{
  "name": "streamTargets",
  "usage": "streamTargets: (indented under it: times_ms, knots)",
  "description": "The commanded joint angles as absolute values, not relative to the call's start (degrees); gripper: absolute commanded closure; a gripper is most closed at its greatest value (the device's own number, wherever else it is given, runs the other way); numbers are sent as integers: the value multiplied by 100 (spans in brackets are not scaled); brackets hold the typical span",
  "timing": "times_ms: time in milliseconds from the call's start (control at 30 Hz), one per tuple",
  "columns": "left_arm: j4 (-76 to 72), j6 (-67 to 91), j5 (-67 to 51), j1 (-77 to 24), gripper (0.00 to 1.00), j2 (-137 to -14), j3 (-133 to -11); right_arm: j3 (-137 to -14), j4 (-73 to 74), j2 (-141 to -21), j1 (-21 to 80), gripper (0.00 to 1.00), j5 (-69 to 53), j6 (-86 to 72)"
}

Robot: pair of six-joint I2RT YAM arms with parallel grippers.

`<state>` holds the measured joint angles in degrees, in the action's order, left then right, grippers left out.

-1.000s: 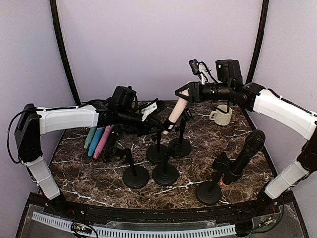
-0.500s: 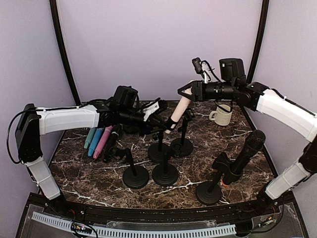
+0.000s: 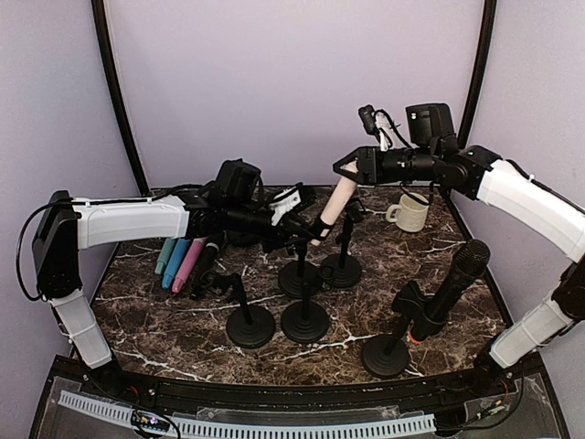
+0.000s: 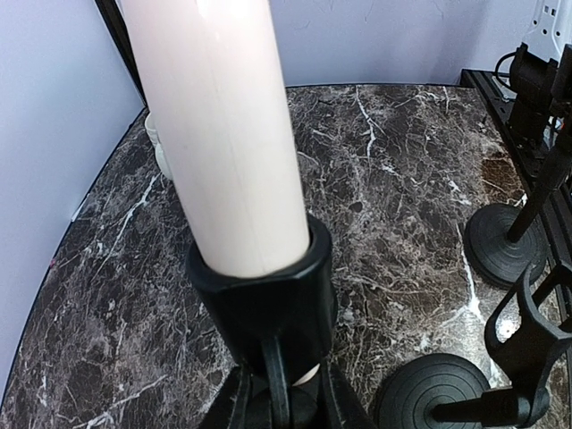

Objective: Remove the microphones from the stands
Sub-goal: Remove the microphone from the microphone stand.

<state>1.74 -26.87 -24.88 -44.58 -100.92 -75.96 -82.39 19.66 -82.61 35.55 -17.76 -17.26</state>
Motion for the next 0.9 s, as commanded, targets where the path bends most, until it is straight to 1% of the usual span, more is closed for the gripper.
streamTargets:
  times_ms: [0, 367, 867]
  knots:
    - [1315, -3239, -1772, -4398, 100, -10455, -7330, -8887, 1059, -7776, 3388, 100, -1381, -2141]
    - [1345, -3286, -1728, -4413, 100, -10511, -7330, -8999, 1164, -7757, 3353, 100, -1102, -2188]
    - [1374, -3322, -1699, -4435, 100, -10597, -7335, -9111, 1203, -7717, 3228, 100, -1050, -2162]
